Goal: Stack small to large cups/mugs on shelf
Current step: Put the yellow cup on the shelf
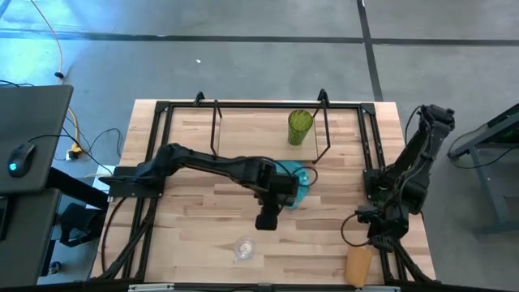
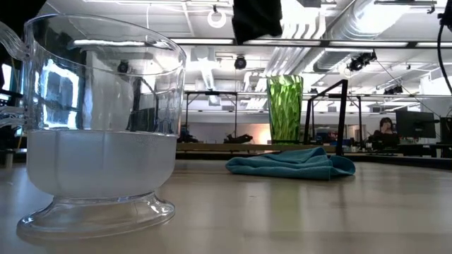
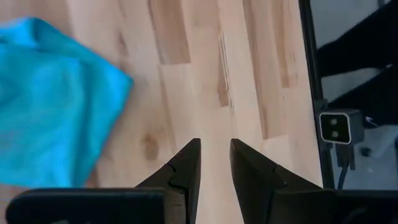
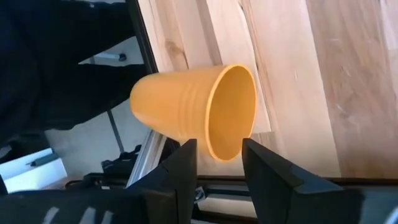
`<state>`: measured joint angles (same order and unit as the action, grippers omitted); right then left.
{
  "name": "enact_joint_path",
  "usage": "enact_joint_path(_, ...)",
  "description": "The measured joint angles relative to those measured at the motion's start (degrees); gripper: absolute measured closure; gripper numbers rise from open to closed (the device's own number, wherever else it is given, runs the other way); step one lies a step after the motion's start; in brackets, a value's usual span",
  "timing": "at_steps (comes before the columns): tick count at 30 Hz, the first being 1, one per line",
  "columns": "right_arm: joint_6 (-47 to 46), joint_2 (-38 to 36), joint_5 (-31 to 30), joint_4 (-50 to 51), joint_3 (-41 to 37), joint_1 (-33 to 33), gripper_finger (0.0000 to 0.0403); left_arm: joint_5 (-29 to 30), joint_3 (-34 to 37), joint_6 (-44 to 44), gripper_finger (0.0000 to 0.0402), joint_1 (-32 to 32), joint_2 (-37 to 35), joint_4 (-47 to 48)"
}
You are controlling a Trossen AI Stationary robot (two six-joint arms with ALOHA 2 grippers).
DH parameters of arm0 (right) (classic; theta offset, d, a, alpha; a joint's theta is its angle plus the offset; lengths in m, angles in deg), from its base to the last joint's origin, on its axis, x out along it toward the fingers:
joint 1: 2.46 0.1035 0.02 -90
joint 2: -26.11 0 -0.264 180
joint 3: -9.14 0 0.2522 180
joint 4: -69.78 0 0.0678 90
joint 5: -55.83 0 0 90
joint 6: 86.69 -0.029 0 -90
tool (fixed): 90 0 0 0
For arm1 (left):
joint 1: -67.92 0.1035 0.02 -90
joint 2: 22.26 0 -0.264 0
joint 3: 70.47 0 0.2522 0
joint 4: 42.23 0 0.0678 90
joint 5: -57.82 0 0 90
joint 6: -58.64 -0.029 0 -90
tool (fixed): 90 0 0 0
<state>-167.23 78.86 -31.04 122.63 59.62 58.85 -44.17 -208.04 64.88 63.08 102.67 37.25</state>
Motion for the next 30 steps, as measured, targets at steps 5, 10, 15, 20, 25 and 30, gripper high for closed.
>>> enact_joint_path(5,-2.13,0.02,-1.25,-5.47,-3.15,1.68,0.0284,4.95,0.02,0.45,0.0325,0.00,-3.93,1.42)
enact_joint_path(10,-2.62,0.04,-1.46,-10.91,-6.01,1.76,0.0284,9.15,0.02,1.38,0.0325,0.09,-7.63,1.56)
enact_joint_path(15,-3.53,0.04,-1.43,-13.85,-7.66,1.76,0.0284,11.07,0.02,2.12,0.0325,0.37,-9.47,1.98)
enact_joint_path(20,-5.23,0.09,-1.41,-19.49,-10.16,1.74,0.0284,11.72,0.02,2.43,0.0325,0.39,-10.30,2.01)
enact_joint_path(25,-7.09,0.13,-1.22,-23.51,-12.56,1.74,0.0284,11.73,0.02,2.58,0.0325,0.39,-10.34,2.51)
enact_joint_path(30,-6.60,0.15,-1.50,-23.54,-12.58,1.70,0.0284,11.72,0.02,2.03,0.0325,0.39,-10.34,2.95)
